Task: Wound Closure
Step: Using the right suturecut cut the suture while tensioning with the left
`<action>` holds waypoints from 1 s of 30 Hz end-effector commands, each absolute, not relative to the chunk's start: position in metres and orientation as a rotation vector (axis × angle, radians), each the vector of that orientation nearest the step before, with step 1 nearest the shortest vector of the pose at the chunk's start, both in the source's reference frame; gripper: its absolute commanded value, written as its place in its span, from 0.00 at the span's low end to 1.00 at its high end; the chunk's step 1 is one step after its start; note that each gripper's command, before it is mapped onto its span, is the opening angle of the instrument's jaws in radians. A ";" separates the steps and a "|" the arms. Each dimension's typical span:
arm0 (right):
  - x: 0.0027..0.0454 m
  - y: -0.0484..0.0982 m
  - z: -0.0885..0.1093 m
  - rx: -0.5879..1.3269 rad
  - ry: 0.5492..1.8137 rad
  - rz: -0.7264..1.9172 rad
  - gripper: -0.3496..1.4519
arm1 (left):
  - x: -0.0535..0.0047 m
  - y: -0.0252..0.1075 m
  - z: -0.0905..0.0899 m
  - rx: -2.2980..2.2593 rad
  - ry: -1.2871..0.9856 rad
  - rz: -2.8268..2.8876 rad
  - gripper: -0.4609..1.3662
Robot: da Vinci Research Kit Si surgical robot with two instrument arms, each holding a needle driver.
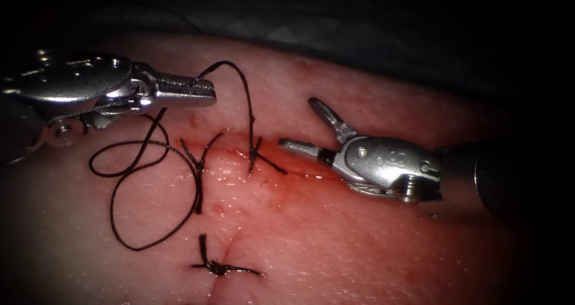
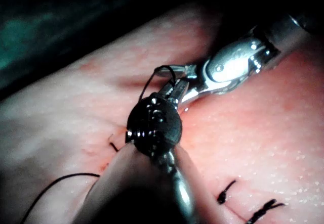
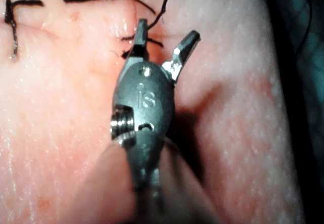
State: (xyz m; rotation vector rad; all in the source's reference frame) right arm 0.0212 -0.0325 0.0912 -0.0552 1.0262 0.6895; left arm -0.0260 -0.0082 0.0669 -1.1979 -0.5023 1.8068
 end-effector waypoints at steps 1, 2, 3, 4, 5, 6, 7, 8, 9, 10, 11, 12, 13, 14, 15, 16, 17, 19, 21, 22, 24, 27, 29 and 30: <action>0.0216 -0.032 0.091 -0.042 1.031 0.682 0.81 | -0.0260 -0.008 0.067 -1.200 -0.502 1.809 0.06; 0.0220 -0.032 0.091 -0.040 1.029 0.682 0.82 | -0.0260 -0.008 0.067 -1.199 -0.502 1.808 0.06; 0.0224 -0.032 0.091 -0.036 1.029 0.680 0.82 | -0.0260 -0.008 0.067 -1.198 -0.503 1.807 0.06; 0.0227 -0.032 0.091 -0.035 1.030 0.680 0.82 | -0.0260 -0.008 0.067 -1.198 -0.504 1.806 0.06; 0.0229 -0.032 0.091 -0.035 1.027 0.680 0.81 | -0.0260 -0.007 0.067 -1.198 -0.504 1.806 0.06; 0.0232 -0.032 0.092 -0.034 1.028 0.680 0.81 | -0.0260 -0.007 0.067 -1.199 -0.502 1.811 0.06; 0.0234 -0.032 0.092 -0.034 1.029 0.680 0.81 | -0.0259 -0.007 0.067 -1.199 -0.503 1.810 0.06; 0.0237 -0.032 0.092 -0.035 1.028 0.681 0.81 | -0.0259 -0.007 0.067 -1.198 -0.504 1.809 0.06; 0.0240 -0.032 0.092 -0.033 1.027 0.680 0.81 | -0.0259 -0.007 0.066 -1.199 -0.503 1.806 0.06; 0.0243 -0.032 0.092 -0.034 1.026 0.682 0.81 | -0.0259 -0.007 0.066 -1.207 -0.498 1.795 0.06; 0.0245 -0.032 0.092 -0.036 1.025 0.683 0.81 | -0.0259 -0.007 0.066 -1.215 -0.493 1.784 0.06; 0.0248 -0.032 0.092 -0.037 1.022 0.684 0.82 | -0.0259 -0.006 0.066 -1.220 -0.489 1.775 0.06; 0.0250 -0.032 0.092 -0.034 1.025 0.682 0.82 | -0.0259 -0.006 0.066 -1.221 -0.486 1.779 0.06; 0.0253 -0.032 0.092 -0.035 1.025 0.682 0.82 | -0.0259 -0.006 0.066 -1.223 -0.481 1.781 0.06; 0.0255 -0.032 0.093 -0.036 1.025 0.681 0.81 | -0.0259 -0.006 0.066 -1.222 -0.477 1.784 0.06; 0.0257 -0.032 0.093 -0.036 1.027 0.678 0.81 | -0.0259 -0.006 0.066 -1.223 -0.473 1.788 0.06; 0.0259 -0.032 0.093 -0.033 1.031 0.673 0.81 | -0.0260 -0.006 0.066 -1.222 -0.469 1.791 0.06; 0.0263 -0.032 0.093 -0.026 1.036 0.663 0.81 | -0.0260 -0.005 0.066 -1.220 -0.466 1.793 0.06; 0.0266 -0.032 0.093 -0.028 1.037 0.659 0.81 | -0.0262 -0.005 0.065 -1.220 -0.453 1.797 0.06; 0.0269 -0.032 0.093 -0.030 1.037 0.658 0.81 | -0.0263 -0.005 0.065 -1.221 -0.455 1.797 0.06; 0.0272 -0.032 0.094 -0.030 1.037 0.658 0.82 | -0.0266 -0.005 0.065 -1.228 -0.458 1.794 0.06; 0.0276 -0.032 0.094 -0.033 1.036 0.661 0.82 | -0.0268 -0.006 0.065 -1.228 -0.456 1.794 0.06; 0.0280 -0.032 0.094 -0.035 1.035 0.661 0.82 | -0.0269 -0.006 0.065 -1.230 -0.458 1.793 0.06; 0.0282 -0.032 0.094 -0.041 1.034 0.656 0.82 | -0.0269 -0.006 0.065 -1.230 -0.458 1.793 0.06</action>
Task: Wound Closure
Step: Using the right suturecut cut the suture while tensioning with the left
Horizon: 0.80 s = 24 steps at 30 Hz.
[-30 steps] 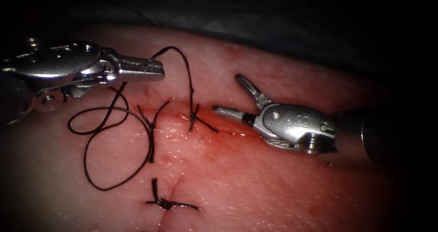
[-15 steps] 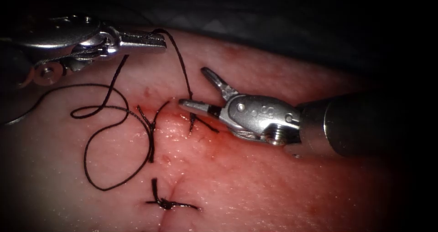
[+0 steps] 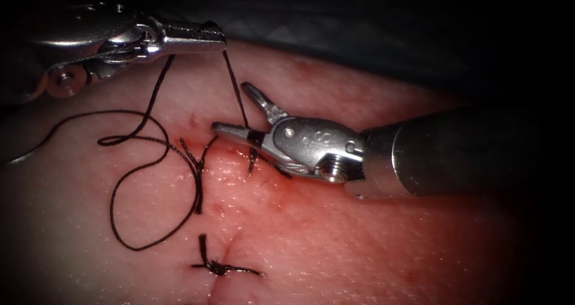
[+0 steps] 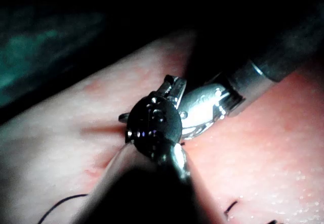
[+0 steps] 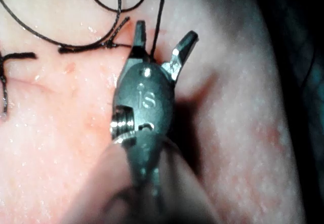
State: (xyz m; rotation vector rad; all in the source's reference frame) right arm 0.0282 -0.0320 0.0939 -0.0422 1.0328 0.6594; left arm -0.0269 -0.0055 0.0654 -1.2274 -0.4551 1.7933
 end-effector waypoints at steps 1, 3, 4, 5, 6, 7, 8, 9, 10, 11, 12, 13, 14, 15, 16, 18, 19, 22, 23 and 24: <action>0.0285 -0.032 0.094 -0.039 1.029 0.655 0.82 | -0.0269 -0.006 0.065 -1.231 -0.461 1.793 0.06; 0.0289 -0.032 0.095 -0.040 1.024 0.653 0.83 | -0.0269 -0.006 0.065 -1.231 -0.461 1.793 0.06; 0.0291 -0.032 0.095 -0.042 1.021 0.651 0.83 | -0.0269 -0.005 0.065 -1.233 -0.464 1.793 0.06; 0.0293 -0.032 0.095 -0.042 1.012 0.650 0.83 | -0.0269 -0.005 0.065 -1.233 -0.464 1.793 0.06; 0.0295 -0.032 0.095 -0.040 1.011 0.648 0.83 | -0.0269 -0.005 0.065 -1.236 -0.461 1.798 0.06; 0.0295 -0.032 0.095 -0.041 1.011 0.647 0.83 | -0.0269 -0.005 0.065 -1.236 -0.461 1.798 0.06; 0.0298 -0.032 0.096 -0.039 1.007 0.644 0.83 | -0.0269 -0.005 0.065 -1.236 -0.462 1.799 0.06; 0.0299 -0.032 0.096 -0.040 1.007 0.645 0.83 | -0.0269 -0.005 0.065 -1.236 -0.462 1.799 0.06; 0.0300 -0.032 0.096 -0.039 1.008 0.643 0.83 | -0.0269 -0.005 0.065 -1.236 -0.462 1.799 0.06; 0.0301 -0.032 0.096 -0.039 1.008 0.643 0.83 | -0.0269 -0.006 0.065 -1.236 -0.462 1.799 0.06; 0.0302 -0.032 0.096 -0.039 1.008 0.643 0.83 | -0.0268 -0.006 0.065 -1.236 -0.462 1.799 0.06; 0.0302 -0.032 0.096 -0.043 1.008 0.639 0.83 | -0.0268 -0.006 0.065 -1.236 -0.462 1.799 0.06; 0.0303 -0.032 0.096 -0.043 1.008 0.639 0.83 | -0.0268 -0.006 0.065 -1.238 -0.465 1.799 0.06; 0.0305 -0.032 0.096 -0.043 1.007 0.640 0.82 | -0.0268 -0.006 0.065 -1.238 -0.466 1.799 0.06; 0.0307 -0.032 0.096 -0.039 1.007 0.638 0.80 | -0.0267 -0.006 0.065 -1.238 -0.466 1.800 0.06; 0.0308 -0.032 0.096 -0.036 1.010 0.635 0.78 | -0.0267 -0.006 0.065 -1.239 -0.467 1.800 0.06; 0.0309 -0.032 0.096 -0.032 1.014 0.631 0.74 | -0.0266 -0.006 0.065 -1.239 -0.467 1.800 0.06; 0.0313 -0.032 0.096 -0.018 1.031 0.613 0.56 | -0.0265 -0.006 0.065 -1.239 -0.468 1.801 0.06; 0.0314 -0.032 0.096 -0.014 1.035 0.608 0.44 | -0.0264 -0.006 0.065 -1.239 -0.469 1.801 0.06; 0.0315 -0.032 0.096 -0.010 1.039 0.602 0.30 | -0.0264 -0.006 0.065 -1.240 -0.469 1.801 0.06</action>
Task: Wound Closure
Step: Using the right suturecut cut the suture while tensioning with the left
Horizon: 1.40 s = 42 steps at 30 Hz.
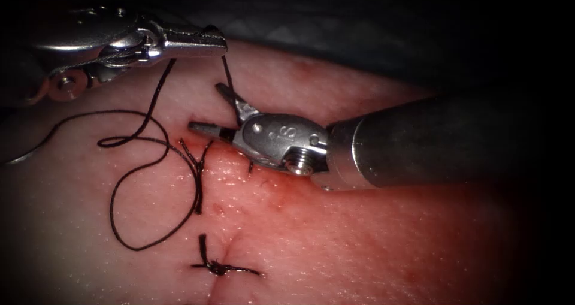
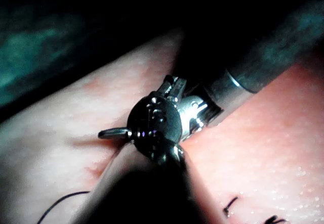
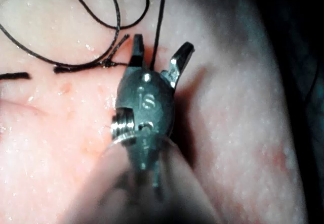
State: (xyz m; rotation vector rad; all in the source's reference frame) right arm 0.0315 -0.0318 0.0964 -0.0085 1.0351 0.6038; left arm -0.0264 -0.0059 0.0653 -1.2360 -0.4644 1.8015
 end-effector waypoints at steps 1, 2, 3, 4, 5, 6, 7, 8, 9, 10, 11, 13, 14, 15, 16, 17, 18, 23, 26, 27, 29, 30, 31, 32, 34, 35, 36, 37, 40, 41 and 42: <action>0.0315 -0.032 0.096 -0.007 1.042 0.598 0.18 | -0.0264 -0.006 0.065 -1.240 -0.469 1.802 0.06; 0.0315 -0.032 0.096 -0.002 1.047 0.592 0.00 | -0.0263 -0.006 0.065 -1.240 -0.469 1.802 0.06; 0.0315 -0.032 0.096 0.001 1.050 0.588 0.00 | -0.0263 -0.006 0.065 -1.240 -0.470 1.802 0.06; 0.0315 -0.032 0.096 0.001 1.050 0.588 0.00 | -0.0263 -0.006 0.065 -1.240 -0.469 1.802 0.06; 0.0315 -0.032 0.096 0.001 1.050 0.588 0.00 | -0.0263 -0.006 0.065 -1.240 -0.469 1.802 0.06; 0.0315 -0.032 0.096 0.003 1.051 0.588 0.00 | -0.0263 -0.006 0.065 -1.240 -0.469 1.802 0.06; 0.0314 -0.032 0.097 0.004 1.051 0.588 0.00 | -0.0263 -0.006 0.065 -1.239 -0.469 1.802 0.06; 0.0314 -0.031 0.097 0.005 1.052 0.587 0.00 | -0.0263 -0.006 0.065 -1.239 -0.469 1.802 0.06; 0.0313 -0.031 0.097 0.005 1.056 0.585 0.00 | -0.0263 -0.006 0.065 -1.240 -0.469 1.802 0.06; 0.0312 -0.031 0.096 0.003 1.058 0.586 0.00 | -0.0263 -0.006 0.065 -1.240 -0.469 1.802 0.06; 0.0310 -0.031 0.096 0.005 1.059 0.585 0.00 | -0.0263 -0.006 0.065 -1.240 -0.468 1.802 0.06; 0.0307 -0.031 0.096 0.010 1.060 0.585 0.00 | -0.0263 -0.006 0.065 -1.242 -0.471 1.803 0.06; 0.0306 -0.031 0.095 0.010 1.061 0.581 0.00 | -0.0263 -0.006 0.065 -1.242 -0.471 1.803 0.06; 0.0305 -0.031 0.095 0.012 1.065 0.581 0.00 | -0.0262 -0.006 0.065 -1.242 -0.471 1.804 0.06; 0.0305 -0.031 0.095 0.009 1.067 0.578 0.00 | -0.0262 -0.006 0.065 -1.243 -0.471 1.804 0.06; 0.0305 -0.031 0.095 0.003 1.071 0.577 0.00 | -0.0262 -0.006 0.065 -1.243 -0.471 1.804 0.06; 0.0305 -0.031 0.095 -0.007 1.078 0.569 0.00 | -0.0262 -0.006 0.065 -1.243 -0.471 1.804 0.06; 0.0303 -0.031 0.095 -0.031 1.113 0.577 0.45 | -0.0261 -0.006 0.065 -1.244 -0.471 1.805 0.06; 0.0302 -0.031 0.096 -0.038 1.109 0.579 0.74 | -0.0260 -0.006 0.065 -1.244 -0.472 1.806 0.06; 0.0301 -0.030 0.096 -0.046 1.106 0.585 0.80 | -0.0259 -0.006 0.065 -1.245 -0.473 1.806 0.06; 0.0299 -0.030 0.096 -0.058 1.100 0.592 0.87 | -0.0259 -0.006 0.065 -1.245 -0.473 1.806 0.06; 0.0297 -0.030 0.096 -0.061 1.097 0.594 0.88 | -0.0258 -0.006 0.065 -1.251 -0.472 1.802 0.06; 0.0296 -0.030 0.096 -0.063 1.096 0.595 0.88 | -0.0258 -0.006 0.065 -1.251 -0.472 1.802 0.06; 0.0292 -0.031 0.096 -0.065 1.093 0.596 0.89 | -0.0257 -0.006 0.065 -1.251 -0.473 1.803 0.06; 0.0288 -0.031 0.096 -0.068 1.091 0.597 0.89 | -0.0255 -0.006 0.065 -1.252 -0.474 1.803 0.06; 0.0284 -0.031 0.096 -0.070 1.089 0.598 0.89 | -0.0255 -0.006 0.065 -1.252 -0.475 1.804 0.06; 0.0281 -0.031 0.096 -0.076 1.084 0.602 0.89 | -0.0254 -0.006 0.065 -1.252 -0.475 1.804 0.06; 0.0277 -0.031 0.096 -0.079 1.081 0.605 0.89 | -0.0253 -0.006 0.065 -1.253 -0.476 1.804 0.06; 0.0271 -0.031 0.096 -0.085 1.078 0.610 0.89 | -0.0253 -0.006 0.065 -1.253 -0.475 1.805 0.06; 0.0268 -0.031 0.096 -0.088 1.075 0.612 0.89 | -0.0253 -0.006 0.065 -1.253 -0.474 1.805 0.06; 0.0265 -0.031 0.096 -0.089 1.074 0.613 0.89 | -0.0253 -0.007 0.065 -1.253 -0.473 1.805 0.06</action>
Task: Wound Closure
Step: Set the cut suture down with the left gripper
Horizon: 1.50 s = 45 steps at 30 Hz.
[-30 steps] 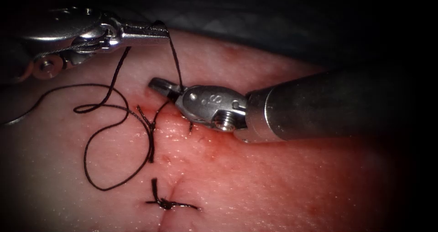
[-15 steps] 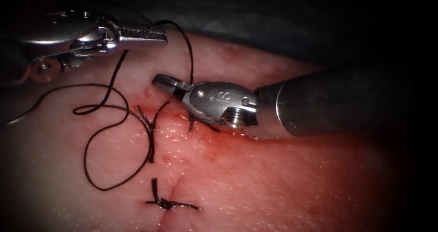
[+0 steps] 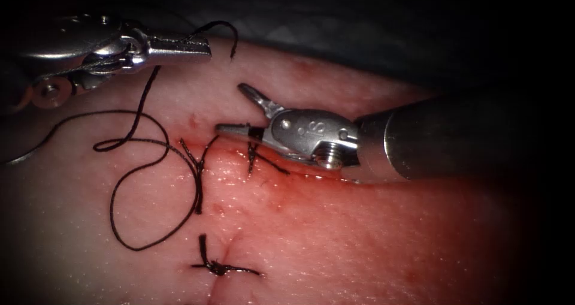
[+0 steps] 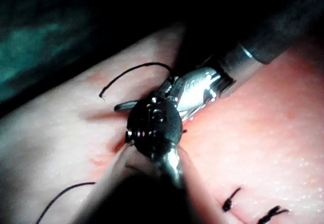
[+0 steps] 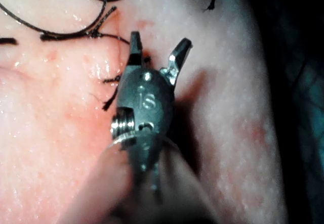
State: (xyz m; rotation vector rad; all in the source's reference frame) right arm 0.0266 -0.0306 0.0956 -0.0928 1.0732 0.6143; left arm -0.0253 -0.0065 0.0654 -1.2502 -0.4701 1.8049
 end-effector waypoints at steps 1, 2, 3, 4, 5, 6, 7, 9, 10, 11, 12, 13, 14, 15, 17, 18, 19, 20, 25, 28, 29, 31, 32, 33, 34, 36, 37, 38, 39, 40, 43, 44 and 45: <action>0.0264 -0.031 0.096 -0.091 1.072 0.614 0.89 | -0.0253 -0.007 0.065 -1.253 -0.473 1.806 0.06; 0.0260 -0.031 0.095 -0.093 1.069 0.617 0.89 | -0.0253 -0.007 0.065 -1.253 -0.472 1.806 0.06; 0.0257 -0.030 0.095 -0.094 1.068 0.618 0.89 | -0.0253 -0.007 0.065 -1.253 -0.472 1.806 0.06; 0.0253 -0.030 0.095 -0.098 1.067 0.621 0.89 | -0.0253 -0.007 0.066 -1.253 -0.471 1.806 0.06; 0.0249 -0.030 0.095 -0.101 1.064 0.624 0.89 | -0.0253 -0.007 0.066 -1.254 -0.471 1.807 0.06; 0.0244 -0.030 0.095 -0.103 1.060 0.627 0.89 | -0.0254 -0.007 0.066 -1.254 -0.471 1.807 0.06; 0.0240 -0.030 0.095 -0.104 1.061 0.629 0.89 | -0.0254 -0.007 0.066 -1.254 -0.470 1.807 0.06; 0.0229 -0.030 0.095 -0.108 1.058 0.635 0.89 | -0.0255 -0.007 0.066 -1.256 -0.465 1.812 0.06; 0.0227 -0.030 0.095 -0.108 1.057 0.636 0.89 | -0.0255 -0.007 0.066 -1.256 -0.465 1.812 0.06; 0.0221 -0.030 0.095 -0.110 1.056 0.641 0.89 | -0.0257 -0.007 0.066 -1.256 -0.463 1.811 0.06; 0.0215 -0.030 0.094 -0.112 1.055 0.646 0.89 | -0.0259 -0.007 0.066 -1.255 -0.460 1.810 0.06; 0.0210 -0.030 0.094 -0.112 1.052 0.650 0.89 | -0.0260 -0.007 0.066 -1.258 -0.460 1.808 0.06; 0.0203 -0.030 0.094 -0.117 1.051 0.649 0.89 | -0.0262 -0.007 0.066 -1.259 -0.460 1.807 0.06; 0.0193 -0.029 0.094 -0.127 1.050 0.653 0.89 | -0.0266 -0.007 0.066 -1.264 -0.465 1.807 0.06; 0.0171 -0.028 0.093 -0.155 1.036 0.661 0.88 | -0.0274 -0.007 0.066 -1.263 -0.469 1.809 0.06; 0.0166 -0.028 0.093 -0.158 1.034 0.657 0.89 | -0.0277 -0.007 0.066 -1.260 -0.468 1.811 0.06; 0.0150 -0.028 0.093 -0.166 1.023 0.669 0.88 | -0.0285 -0.008 0.066 -1.253 -0.472 1.817 0.06; 0.0147 -0.028 0.093 -0.169 1.023 0.673 0.88 | -0.0287 -0.008 0.066 -1.254 -0.473 1.817 0.06; 0.0098 -0.027 0.093 -0.198 0.993 0.707 0.88 | -0.0327 -0.009 0.065 -1.263 -0.509 1.828 0.06; 0.0075 -0.026 0.093 -0.210 0.982 0.720 0.88 | -0.0352 -0.010 0.065 -1.253 -0.528 1.838 0.06; 0.0066 -0.026 0.093 -0.215 0.977 0.726 0.88 | -0.0363 -0.010 0.065 -1.259 -0.537 1.838 0.06; 0.0052 -0.026 0.093 -0.222 0.969 0.735 0.88 | -0.0386 -0.011 0.065 -1.267 -0.553 1.842 0.06; 0.0044 -0.026 0.093 -0.223 0.965 0.738 0.88 | -0.0399 -0.011 0.065 -1.279 -0.566 1.844 0.06; 0.0040 -0.025 0.093 -0.227 0.961 0.734 0.88 | -0.0405 -0.012 0.065 -1.283 -0.573 1.847 0.06; 0.0035 -0.025 0.093 -0.227 0.958 0.736 0.88 | -0.0415 -0.012 0.065 -1.291 -0.577 1.847 0.06; 0.0024 -0.025 0.093 -0.231 0.951 0.734 0.88 | -0.0433 -0.012 0.065 -1.298 -0.590 1.855 0.06; 0.0016 -0.025 0.093 -0.237 0.946 0.725 0.88 | -0.0444 -0.012 0.065 -1.304 -0.596 1.858 0.06; 0.0010 -0.025 0.093 -0.238 0.944 0.720 0.88 | -0.0456 -0.013 0.065 -1.310 -0.600 1.860 0.06; 0.0000 -0.024 0.092 -0.243 0.937 0.719 0.88 | -0.0467 -0.013 0.065 -1.317 -0.602 1.861 0.06; -0.0005 -0.024 0.092 -0.247 0.933 0.715 0.88 | -0.0472 -0.013 0.065 -1.320 -0.602 1.862 0.06; -0.0024 -0.024 0.092 -0.250 0.923 0.720 0.87 | -0.0497 -0.013 0.065 -1.334 -0.606 1.869 0.06; -0.0032 -0.024 0.092 -0.252 0.922 0.722 0.87 | -0.0505 -0.014 0.065 -1.340 -0.606 1.872 0.06; -0.0039 -0.024 0.092 -0.256 0.918 0.718 0.87 | -0.0512 -0.014 0.065 -1.346 -0.606 1.875 0.06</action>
